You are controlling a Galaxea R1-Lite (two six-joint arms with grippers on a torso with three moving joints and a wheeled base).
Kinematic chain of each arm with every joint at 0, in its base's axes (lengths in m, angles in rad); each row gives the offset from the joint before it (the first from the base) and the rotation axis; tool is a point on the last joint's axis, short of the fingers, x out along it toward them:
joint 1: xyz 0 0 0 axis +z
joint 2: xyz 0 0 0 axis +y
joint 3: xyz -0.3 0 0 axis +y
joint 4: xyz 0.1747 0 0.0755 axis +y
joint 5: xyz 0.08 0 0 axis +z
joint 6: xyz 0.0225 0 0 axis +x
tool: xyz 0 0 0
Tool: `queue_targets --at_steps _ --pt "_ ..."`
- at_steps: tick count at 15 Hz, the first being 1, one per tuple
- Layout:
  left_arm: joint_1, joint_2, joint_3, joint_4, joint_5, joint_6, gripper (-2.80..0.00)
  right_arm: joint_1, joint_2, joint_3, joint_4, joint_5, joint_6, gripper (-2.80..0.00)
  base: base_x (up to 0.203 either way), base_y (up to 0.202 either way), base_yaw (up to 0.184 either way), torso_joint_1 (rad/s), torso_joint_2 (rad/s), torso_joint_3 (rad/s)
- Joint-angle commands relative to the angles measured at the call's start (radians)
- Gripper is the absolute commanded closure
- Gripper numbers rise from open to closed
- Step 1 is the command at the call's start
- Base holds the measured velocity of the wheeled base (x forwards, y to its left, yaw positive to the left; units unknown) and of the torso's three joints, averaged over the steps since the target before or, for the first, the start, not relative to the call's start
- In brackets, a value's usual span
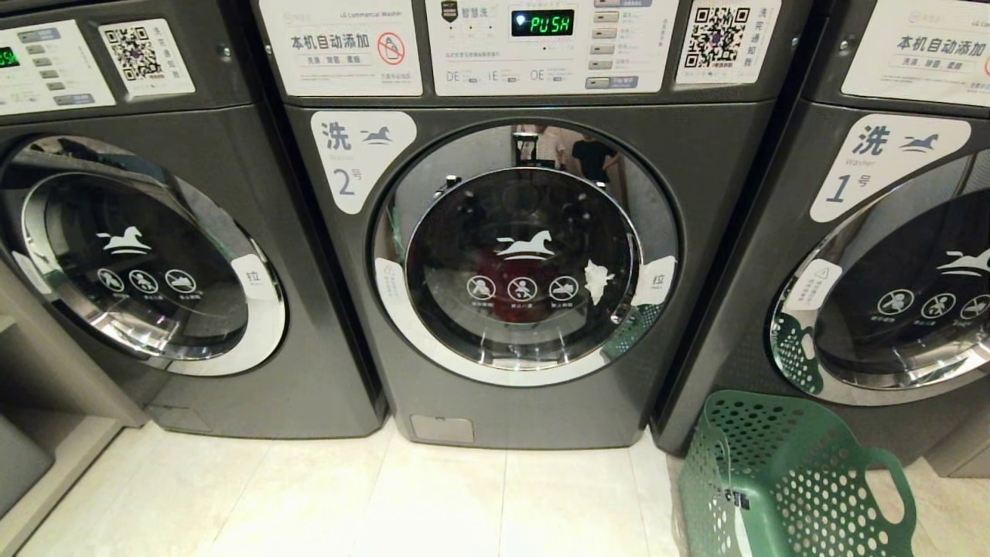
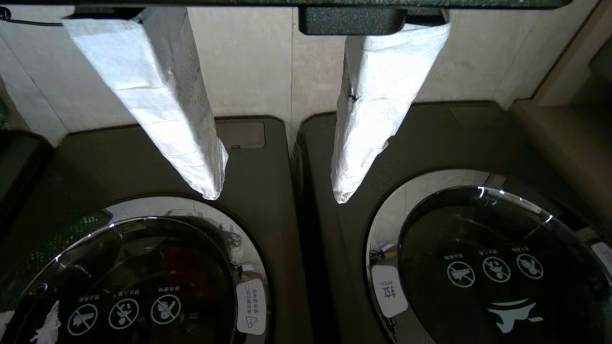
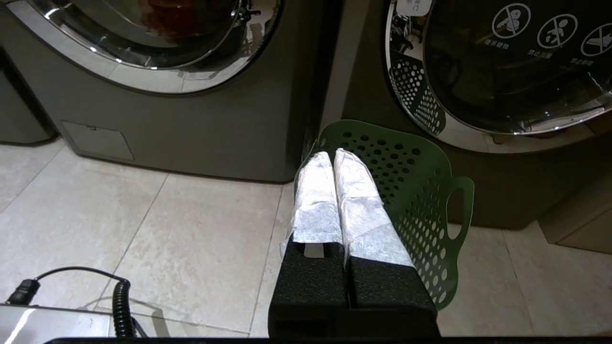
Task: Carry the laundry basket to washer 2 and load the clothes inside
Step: Press the washing machine switch
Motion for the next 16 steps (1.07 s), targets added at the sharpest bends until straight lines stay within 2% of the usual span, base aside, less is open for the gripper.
queue_targets --at_steps 1,6,9,16 --pt "0.0 0.0 0.013 0.023 0.006 -0.005 0.0 0.002 -0.015 0.001 0.025 0.0 -0.001 0.0 0.0 0.0 0.0 0.0 0.0 0.0" --pt "0.0 0.0 0.014 0.029 0.012 -0.015 0.0 0.002 -0.015 0.001 0.026 -0.001 0.005 0.0 0.0 0.0 0.0 0.0 0.0 0.0" --pt "0.0 0.0 0.014 0.031 0.015 -0.014 0.0 0.002 -0.015 0.001 0.026 -0.004 0.04 0.0 0.0 0.0 0.0 0.0 0.0 0.0" --pt "0.0 0.0 0.014 0.029 0.014 -0.009 0.0 0.002 -0.015 0.001 0.026 -0.004 0.042 0.0 0.0 0.0 0.0 0.0 0.0 0.0"
